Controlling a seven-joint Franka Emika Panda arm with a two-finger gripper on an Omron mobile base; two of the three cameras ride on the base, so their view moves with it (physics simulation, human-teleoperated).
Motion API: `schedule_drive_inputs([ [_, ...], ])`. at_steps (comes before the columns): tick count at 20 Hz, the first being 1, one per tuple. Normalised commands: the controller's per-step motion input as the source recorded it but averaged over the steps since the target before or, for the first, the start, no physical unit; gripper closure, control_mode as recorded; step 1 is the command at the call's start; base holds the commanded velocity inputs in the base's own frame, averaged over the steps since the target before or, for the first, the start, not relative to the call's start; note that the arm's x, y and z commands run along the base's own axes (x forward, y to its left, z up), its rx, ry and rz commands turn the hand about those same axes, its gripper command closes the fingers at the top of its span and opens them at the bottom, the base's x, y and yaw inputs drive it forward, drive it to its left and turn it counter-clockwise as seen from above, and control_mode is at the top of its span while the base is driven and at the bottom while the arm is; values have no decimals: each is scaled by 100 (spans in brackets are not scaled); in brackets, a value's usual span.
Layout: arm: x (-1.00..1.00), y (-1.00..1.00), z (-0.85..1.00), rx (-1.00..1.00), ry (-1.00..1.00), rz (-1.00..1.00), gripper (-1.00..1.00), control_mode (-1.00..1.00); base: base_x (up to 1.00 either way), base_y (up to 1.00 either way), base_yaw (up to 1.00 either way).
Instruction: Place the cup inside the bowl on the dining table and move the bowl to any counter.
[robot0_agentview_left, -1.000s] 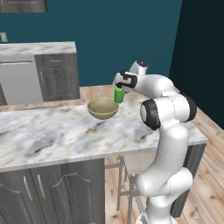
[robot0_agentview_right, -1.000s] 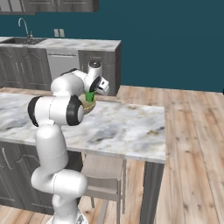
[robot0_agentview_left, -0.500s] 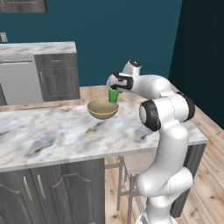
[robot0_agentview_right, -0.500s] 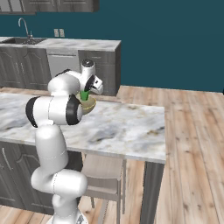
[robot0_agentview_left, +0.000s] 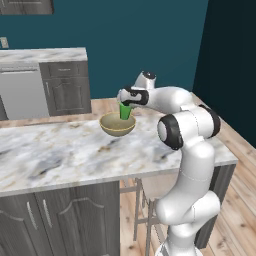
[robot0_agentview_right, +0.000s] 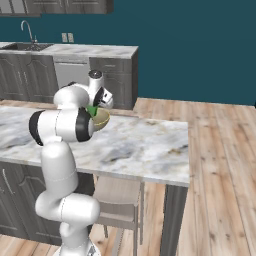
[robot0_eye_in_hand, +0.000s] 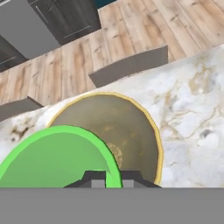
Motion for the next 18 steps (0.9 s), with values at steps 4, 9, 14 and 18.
schedule_drive_inputs([
  [4, 0, 25, -24, 0, 0, 0, 100, -100, 0, 0, 0],
  [9, 8, 11, -13, 0, 0, 0, 100, -100, 0, 0, 0],
  [14, 18, 3, -2, 0, 0, 0, 100, -100, 0, 0, 0],
  [18, 19, 0, 0, 0, 0, 0, 100, -100, 0, 0, 0],
])
